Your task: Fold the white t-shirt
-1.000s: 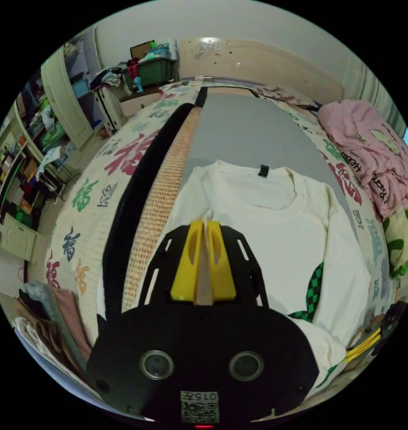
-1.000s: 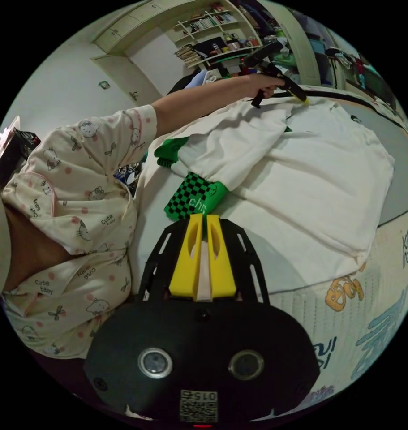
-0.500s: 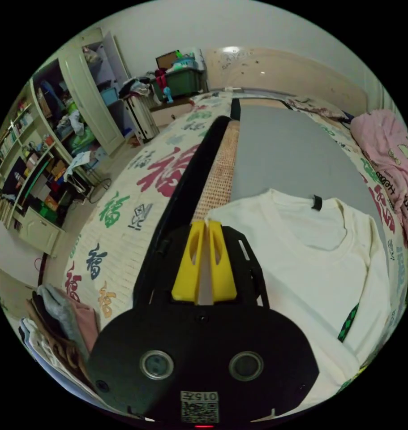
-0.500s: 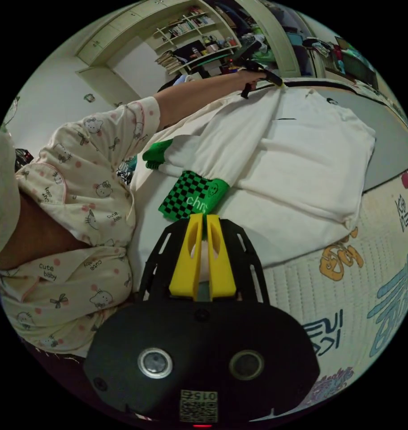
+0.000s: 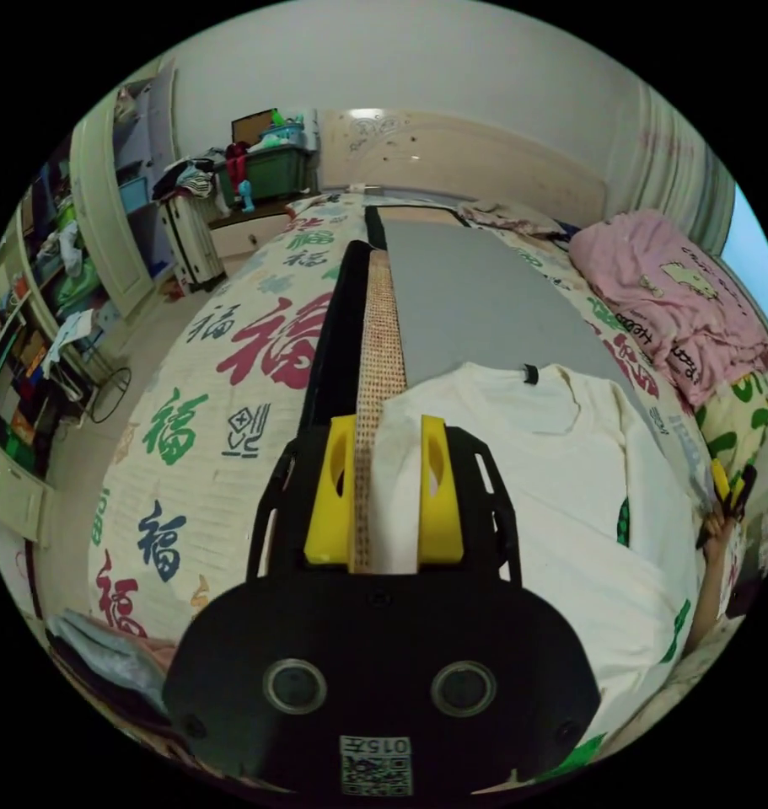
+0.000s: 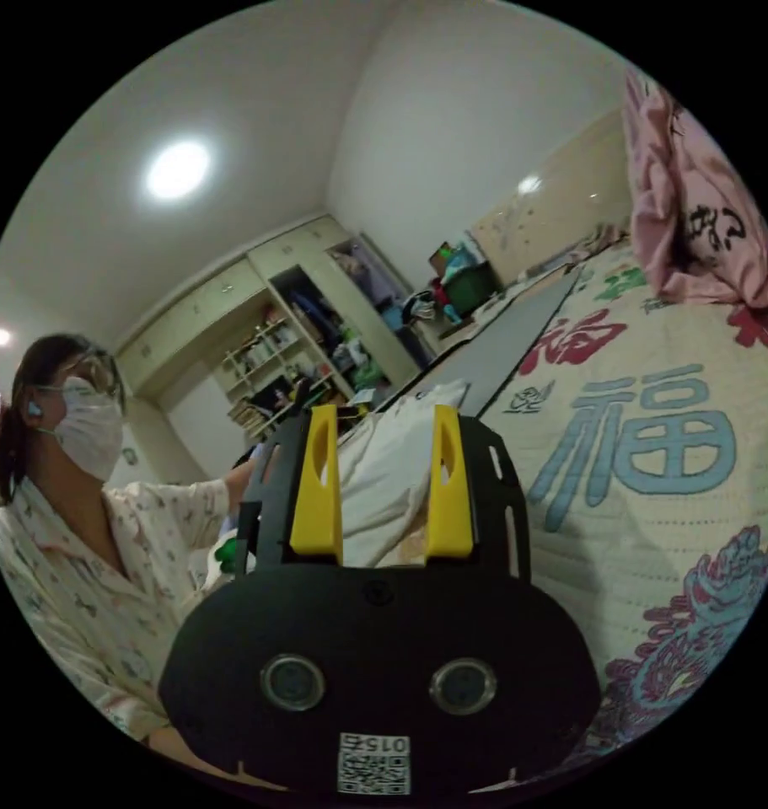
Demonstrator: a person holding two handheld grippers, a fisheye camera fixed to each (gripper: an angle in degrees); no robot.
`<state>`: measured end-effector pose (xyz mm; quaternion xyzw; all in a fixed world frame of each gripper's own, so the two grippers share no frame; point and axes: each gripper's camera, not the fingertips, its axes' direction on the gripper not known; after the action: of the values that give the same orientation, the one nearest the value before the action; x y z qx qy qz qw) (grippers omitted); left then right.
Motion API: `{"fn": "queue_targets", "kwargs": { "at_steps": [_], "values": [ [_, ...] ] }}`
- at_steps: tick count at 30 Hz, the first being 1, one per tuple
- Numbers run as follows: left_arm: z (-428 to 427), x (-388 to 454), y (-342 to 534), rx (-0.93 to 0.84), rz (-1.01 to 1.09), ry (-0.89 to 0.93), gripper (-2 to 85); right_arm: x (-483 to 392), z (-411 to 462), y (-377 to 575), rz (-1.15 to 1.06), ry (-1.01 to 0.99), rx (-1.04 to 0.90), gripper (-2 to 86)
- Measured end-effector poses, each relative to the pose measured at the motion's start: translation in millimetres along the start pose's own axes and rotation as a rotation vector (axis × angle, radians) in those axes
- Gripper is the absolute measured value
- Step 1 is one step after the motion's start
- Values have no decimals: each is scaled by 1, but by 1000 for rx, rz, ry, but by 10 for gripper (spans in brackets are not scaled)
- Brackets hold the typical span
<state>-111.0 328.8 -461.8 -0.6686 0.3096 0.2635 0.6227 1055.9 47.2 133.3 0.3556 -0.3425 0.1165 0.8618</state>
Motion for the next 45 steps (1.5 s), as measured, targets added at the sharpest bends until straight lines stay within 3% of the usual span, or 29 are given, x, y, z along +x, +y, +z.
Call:
{"fn": "queue_targets", "kwargs": {
  "at_steps": [5,8,10,13,15,17,21,26,29,33,38,45],
  "values": [
    [34,-8,-2,-44,51,89,136,1,121,-100,-98,252,-219,158],
    [46,-5,-8,-98,74,22,134,11,232,-127,-133,288,-431,157],
    [44,-3,-10,-96,96,23,123,15,313,-122,-177,441,-644,148],
    [40,-7,-11,-102,99,50,99,-12,342,-120,-285,614,-683,124],
    [38,-14,-10,-101,89,101,70,-24,346,-113,-353,586,-714,87],
    [33,-19,-8,-98,88,168,37,-32,339,-109,-360,561,-710,60],
    [1,-2,0,-58,191,63,21,-50,295,-115,-343,527,-690,39],
    [-120,11,47,191,189,54,14,-92,180,-128,-214,345,-554,25],
    [-192,18,106,303,163,94,12,-118,99,-85,-112,256,-494,19],
    [-258,33,194,301,165,92,12,-124,19,-4,25,161,-372,15],
    [-325,42,291,245,104,14,11,-129,-14,-13,-5,40,-434,15],
    [-361,33,312,257,89,48,10,-110,-54,-14,-3,-246,-506,20]
  ]
}}
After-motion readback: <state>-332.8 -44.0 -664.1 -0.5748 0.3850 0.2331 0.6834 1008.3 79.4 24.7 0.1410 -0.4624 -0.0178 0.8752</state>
